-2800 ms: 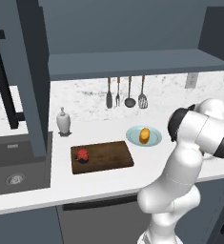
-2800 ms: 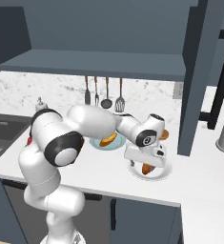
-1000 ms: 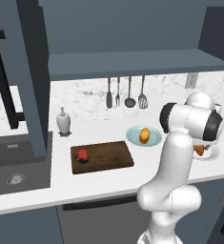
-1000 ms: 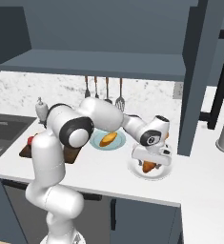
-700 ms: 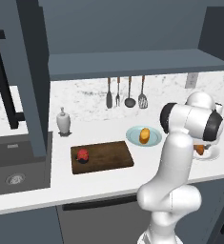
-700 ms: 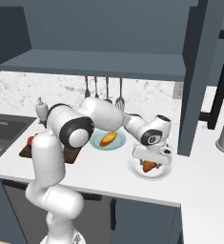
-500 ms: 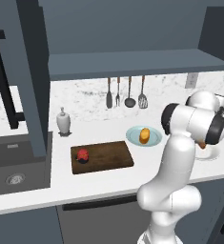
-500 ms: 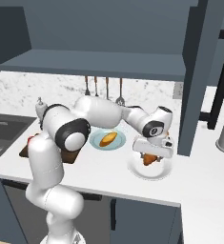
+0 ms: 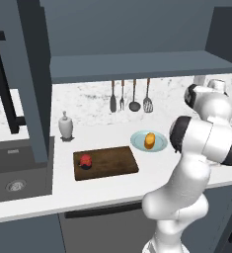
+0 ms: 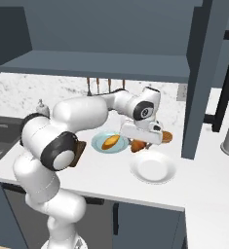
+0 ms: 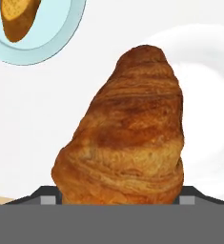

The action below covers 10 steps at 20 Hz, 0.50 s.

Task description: From the different types of pastries on the counter, select a croissant and place it on the cutting board. Then retrieve a jar of jam from the cabinet and place it alongside the croissant on the cutting board.

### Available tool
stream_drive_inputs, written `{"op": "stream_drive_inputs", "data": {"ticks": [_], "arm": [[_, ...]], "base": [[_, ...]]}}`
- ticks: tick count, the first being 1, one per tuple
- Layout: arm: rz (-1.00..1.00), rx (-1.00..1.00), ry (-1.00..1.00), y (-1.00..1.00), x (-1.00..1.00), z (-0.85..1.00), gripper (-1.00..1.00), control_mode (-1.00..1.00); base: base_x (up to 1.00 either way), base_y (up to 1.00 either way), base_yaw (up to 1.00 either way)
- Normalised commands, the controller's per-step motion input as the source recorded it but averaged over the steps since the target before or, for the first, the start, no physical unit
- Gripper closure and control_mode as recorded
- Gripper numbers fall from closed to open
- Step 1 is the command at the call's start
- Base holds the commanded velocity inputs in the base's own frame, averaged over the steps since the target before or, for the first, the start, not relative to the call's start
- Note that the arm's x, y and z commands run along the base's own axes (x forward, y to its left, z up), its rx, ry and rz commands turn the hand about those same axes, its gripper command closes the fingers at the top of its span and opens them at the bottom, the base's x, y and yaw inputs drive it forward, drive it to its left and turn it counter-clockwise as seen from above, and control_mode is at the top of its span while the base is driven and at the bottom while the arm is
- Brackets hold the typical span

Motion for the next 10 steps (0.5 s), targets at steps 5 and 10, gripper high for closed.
{"op": "stream_drive_inputs", "data": {"ticks": [5, 10], "arm": [[-0.1, -0.12, -0.02, 1.0, -0.4, 0.09, 1.0, -1.0], [-0.12, -0.11, -0.04, 1.0, -0.34, 0.11, 1.0, -1.0]], "base": [[0.0, 0.0, 0.0], [0.0, 0.0, 0.0]]}}
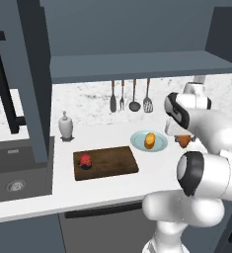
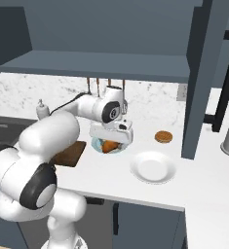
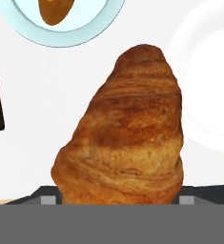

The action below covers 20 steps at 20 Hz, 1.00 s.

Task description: From the different types of pastries on the counter, select a croissant and place it on the cutting board. Then retrieve a jar of jam from the cabinet and place it alongside the croissant on the cutting board.

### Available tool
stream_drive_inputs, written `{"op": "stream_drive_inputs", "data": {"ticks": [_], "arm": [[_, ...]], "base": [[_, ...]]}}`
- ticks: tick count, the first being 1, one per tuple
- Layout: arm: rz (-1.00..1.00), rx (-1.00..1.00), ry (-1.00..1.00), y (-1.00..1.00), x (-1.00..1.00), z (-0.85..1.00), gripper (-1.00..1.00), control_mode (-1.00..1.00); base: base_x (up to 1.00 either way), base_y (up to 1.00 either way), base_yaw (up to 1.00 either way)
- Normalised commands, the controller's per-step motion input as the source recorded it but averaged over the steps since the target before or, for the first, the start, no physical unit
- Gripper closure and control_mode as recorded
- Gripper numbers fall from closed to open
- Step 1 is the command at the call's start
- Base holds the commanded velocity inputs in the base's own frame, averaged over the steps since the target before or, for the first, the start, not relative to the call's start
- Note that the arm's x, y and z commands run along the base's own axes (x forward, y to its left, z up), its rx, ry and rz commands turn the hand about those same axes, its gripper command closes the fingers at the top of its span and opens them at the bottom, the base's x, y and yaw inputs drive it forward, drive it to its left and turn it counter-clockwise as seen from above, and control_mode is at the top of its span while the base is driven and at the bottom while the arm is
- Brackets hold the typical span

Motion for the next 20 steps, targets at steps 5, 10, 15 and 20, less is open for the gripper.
{"op": "stream_drive_inputs", "data": {"ticks": [5, 10, 15, 20], "arm": [[-0.12, -0.08, -0.02, 1.0, -0.27, 0.11, 1.0, -1.0], [-0.09, -0.01, 0.0, 1.0, -0.16, 0.03, 1.0, -1.0], [-0.01, -0.04, -0.04, 1.0, -0.3, 0.01, 1.0, -1.0], [0.0, -0.04, -0.02, 0.98, 0.22, 0.17, 1.0, -1.0]], "base": [[0.0, 0.0, 0.0], [0.0, 0.0, 0.0], [0.0, 0.0, 0.0], [0.0, 0.0, 0.0]]}}
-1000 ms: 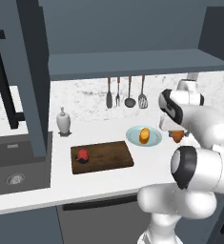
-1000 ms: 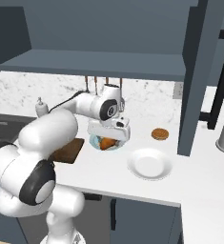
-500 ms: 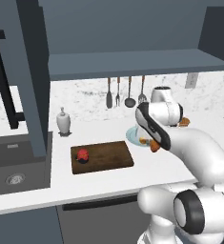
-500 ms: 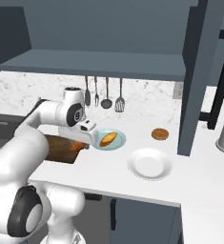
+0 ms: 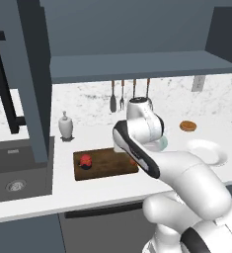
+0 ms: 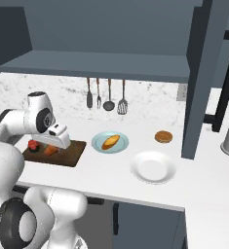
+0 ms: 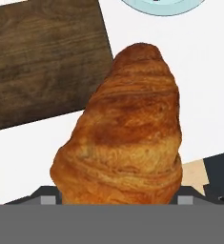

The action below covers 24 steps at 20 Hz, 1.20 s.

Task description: From the different types of pastries on the counter, select a croissant and place it on the cutting board. Then retrieve a jar of jam from the cabinet and place it alongside the croissant on the cutting board.

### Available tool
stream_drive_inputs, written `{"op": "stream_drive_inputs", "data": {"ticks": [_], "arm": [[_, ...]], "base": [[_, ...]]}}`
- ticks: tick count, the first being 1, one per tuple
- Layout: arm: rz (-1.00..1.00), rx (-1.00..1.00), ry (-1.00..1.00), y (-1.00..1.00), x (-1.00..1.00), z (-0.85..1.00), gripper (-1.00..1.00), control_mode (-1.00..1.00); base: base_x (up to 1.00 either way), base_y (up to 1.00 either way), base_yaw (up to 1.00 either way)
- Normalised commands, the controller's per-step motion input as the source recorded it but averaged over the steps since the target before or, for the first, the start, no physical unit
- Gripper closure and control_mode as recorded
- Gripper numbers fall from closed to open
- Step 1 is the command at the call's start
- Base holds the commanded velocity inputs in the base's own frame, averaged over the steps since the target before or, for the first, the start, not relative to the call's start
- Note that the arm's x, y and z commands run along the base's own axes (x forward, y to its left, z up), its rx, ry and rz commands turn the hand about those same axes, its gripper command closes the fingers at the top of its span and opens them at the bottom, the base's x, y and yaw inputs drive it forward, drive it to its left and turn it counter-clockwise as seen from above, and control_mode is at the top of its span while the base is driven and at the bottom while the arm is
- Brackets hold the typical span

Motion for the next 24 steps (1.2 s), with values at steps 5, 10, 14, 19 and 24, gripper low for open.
{"op": "stream_drive_inputs", "data": {"ticks": [5, 10, 14, 19, 24], "arm": [[0.0, -0.02, 0.01, 0.5, 0.37, 0.05, 1.0, -1.0], [0.0, 0.0, 0.03, 0.0, 0.54, 0.01, 1.0, -1.0], [0.0, 0.0, 0.0, 0.08, 0.08, 0.0, 1.0, -1.0], [-0.01, -0.01, 0.03, 0.2, 0.0, -0.43, 1.0, -1.0], [0.0, 0.01, -0.02, 0.06, 0.07, 0.0, 1.0, -1.0]], "base": [[0.0, 0.0, 0.0], [0.0, 0.0, 0.0], [0.0, 0.0, 0.0], [0.0, 0.0, 0.0], [0.0, 0.0, 0.0]]}}
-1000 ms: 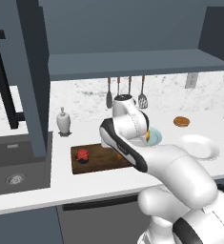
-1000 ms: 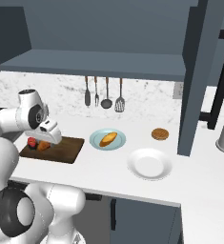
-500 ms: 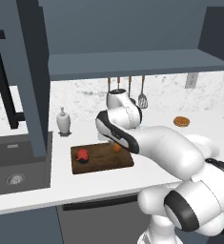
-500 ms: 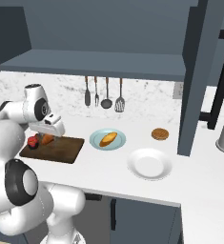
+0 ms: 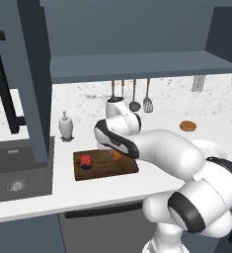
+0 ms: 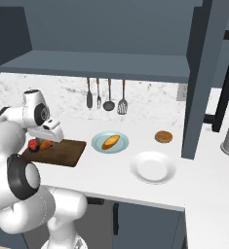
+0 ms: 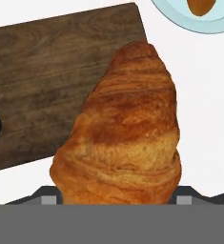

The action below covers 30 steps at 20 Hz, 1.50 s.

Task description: From the different types of pastries on the counter, select a croissant and place it on the cutting board. Then retrieve a jar of jam from the cabinet and place it alongside the croissant on the cutting board.

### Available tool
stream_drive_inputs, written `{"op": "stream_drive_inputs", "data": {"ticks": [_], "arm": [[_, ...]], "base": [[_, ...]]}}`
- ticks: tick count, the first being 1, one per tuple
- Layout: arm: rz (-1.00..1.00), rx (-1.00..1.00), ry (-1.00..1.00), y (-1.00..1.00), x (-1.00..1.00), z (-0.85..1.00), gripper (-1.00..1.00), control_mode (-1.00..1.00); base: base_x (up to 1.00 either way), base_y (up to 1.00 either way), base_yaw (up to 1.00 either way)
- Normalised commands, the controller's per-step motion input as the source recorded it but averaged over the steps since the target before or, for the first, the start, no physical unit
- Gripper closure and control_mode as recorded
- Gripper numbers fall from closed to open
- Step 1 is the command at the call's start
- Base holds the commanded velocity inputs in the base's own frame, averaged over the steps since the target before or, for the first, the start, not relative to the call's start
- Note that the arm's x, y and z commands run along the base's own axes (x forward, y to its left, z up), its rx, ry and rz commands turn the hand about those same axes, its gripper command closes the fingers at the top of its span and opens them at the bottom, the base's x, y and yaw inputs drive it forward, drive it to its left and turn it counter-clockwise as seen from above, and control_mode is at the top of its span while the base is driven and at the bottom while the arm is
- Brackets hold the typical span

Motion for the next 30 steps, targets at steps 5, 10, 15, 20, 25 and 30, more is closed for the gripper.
{"op": "stream_drive_inputs", "data": {"ticks": [5, 10, 15, 20, 25, 30], "arm": [[0.0, 0.0, 0.0, 0.0, 0.0, -0.42, 1.0, -1.0], [0.0, 0.13, 0.03, 0.0, 0.03, -0.1, 1.0, -1.0], [0.0, 0.1, 0.07, 0.0, 0.25, -0.5, 1.0, -1.0], [0.0, 0.03, 0.0, 0.04, 0.29, -0.25, -1.0, -1.0], [0.0, 0.06, 0.0, 0.05, 0.19, -0.01, -1.0, -1.0], [0.0, 0.05, 0.0, 0.04, 0.03, 0.0, -1.0, -1.0]], "base": [[0.0, 0.0, 0.0], [0.0, 0.0, 0.0], [0.0, 0.0, 0.0], [0.0, 0.0, 0.0], [0.0, 0.0, 0.0], [0.0, 0.0, 0.0]]}}
